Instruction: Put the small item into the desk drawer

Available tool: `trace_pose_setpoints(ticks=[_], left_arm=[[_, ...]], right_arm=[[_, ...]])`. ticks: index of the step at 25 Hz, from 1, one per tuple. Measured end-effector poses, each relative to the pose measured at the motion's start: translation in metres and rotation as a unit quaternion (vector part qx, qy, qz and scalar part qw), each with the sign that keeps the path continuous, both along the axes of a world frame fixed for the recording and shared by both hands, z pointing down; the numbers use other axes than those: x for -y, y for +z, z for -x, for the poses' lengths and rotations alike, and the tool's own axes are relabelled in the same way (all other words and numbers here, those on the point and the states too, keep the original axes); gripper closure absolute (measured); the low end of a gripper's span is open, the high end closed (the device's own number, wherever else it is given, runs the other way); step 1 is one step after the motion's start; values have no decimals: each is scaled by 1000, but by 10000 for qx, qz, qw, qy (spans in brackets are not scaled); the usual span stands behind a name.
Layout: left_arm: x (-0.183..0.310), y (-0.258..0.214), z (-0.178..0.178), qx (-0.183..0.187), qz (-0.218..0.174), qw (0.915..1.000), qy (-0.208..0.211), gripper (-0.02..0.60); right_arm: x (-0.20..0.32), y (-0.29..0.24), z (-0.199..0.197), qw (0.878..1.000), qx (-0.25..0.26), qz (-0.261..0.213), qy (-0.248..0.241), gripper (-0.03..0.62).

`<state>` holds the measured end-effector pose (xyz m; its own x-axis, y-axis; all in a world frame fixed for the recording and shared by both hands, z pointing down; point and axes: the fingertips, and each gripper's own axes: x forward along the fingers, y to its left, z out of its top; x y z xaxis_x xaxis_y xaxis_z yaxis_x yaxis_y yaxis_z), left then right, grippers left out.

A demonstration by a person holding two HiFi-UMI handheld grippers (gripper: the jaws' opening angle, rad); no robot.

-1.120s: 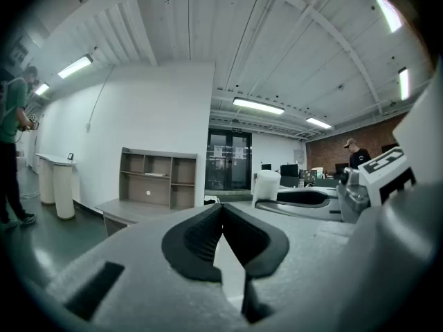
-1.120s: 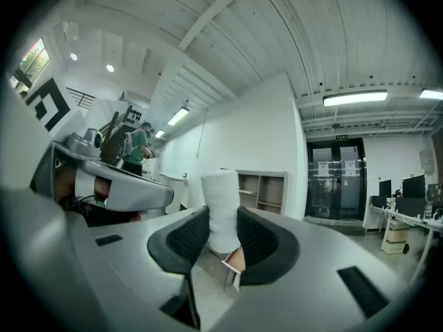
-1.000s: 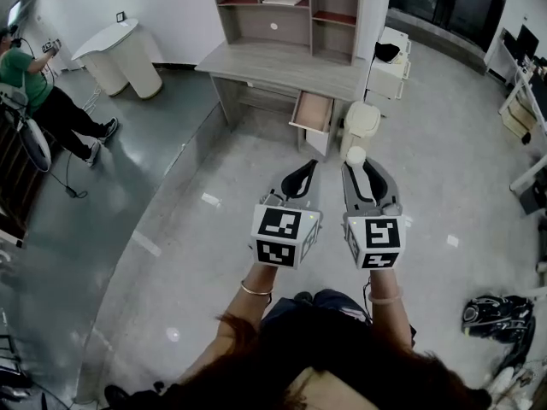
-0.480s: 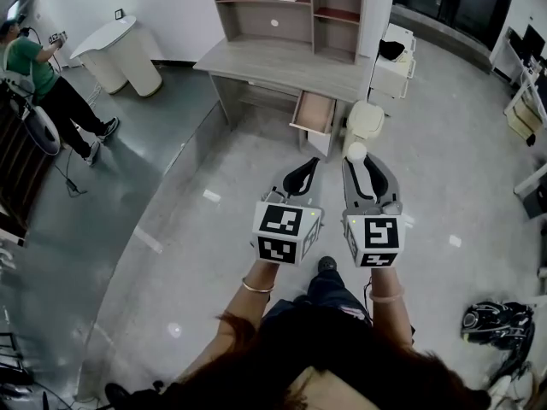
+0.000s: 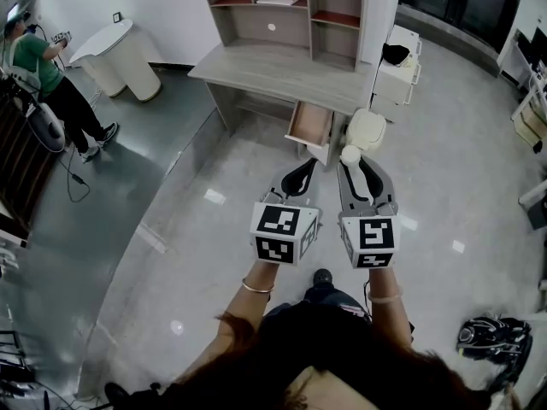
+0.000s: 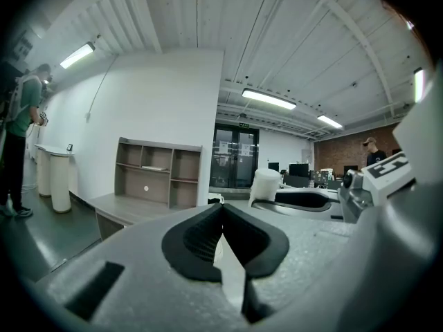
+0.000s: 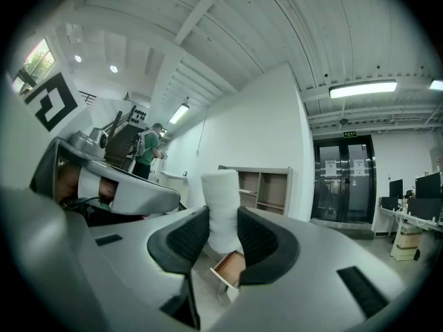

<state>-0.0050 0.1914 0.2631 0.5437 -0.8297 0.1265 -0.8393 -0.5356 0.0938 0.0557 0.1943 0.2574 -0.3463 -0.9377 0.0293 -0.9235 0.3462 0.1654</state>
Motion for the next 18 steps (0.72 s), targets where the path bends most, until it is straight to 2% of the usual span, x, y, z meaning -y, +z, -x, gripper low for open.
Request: trace_pose_setpoints(ticks=[9, 18], left_arm=[[62, 8, -33, -5, 62, 9997, -219, 566], [99, 18, -30, 60, 201, 9989, -426, 566]], right_arm=[[64, 8, -24, 9992, -70, 106, -383, 476], [109, 24, -20, 9973, -99, 325, -647, 474]])
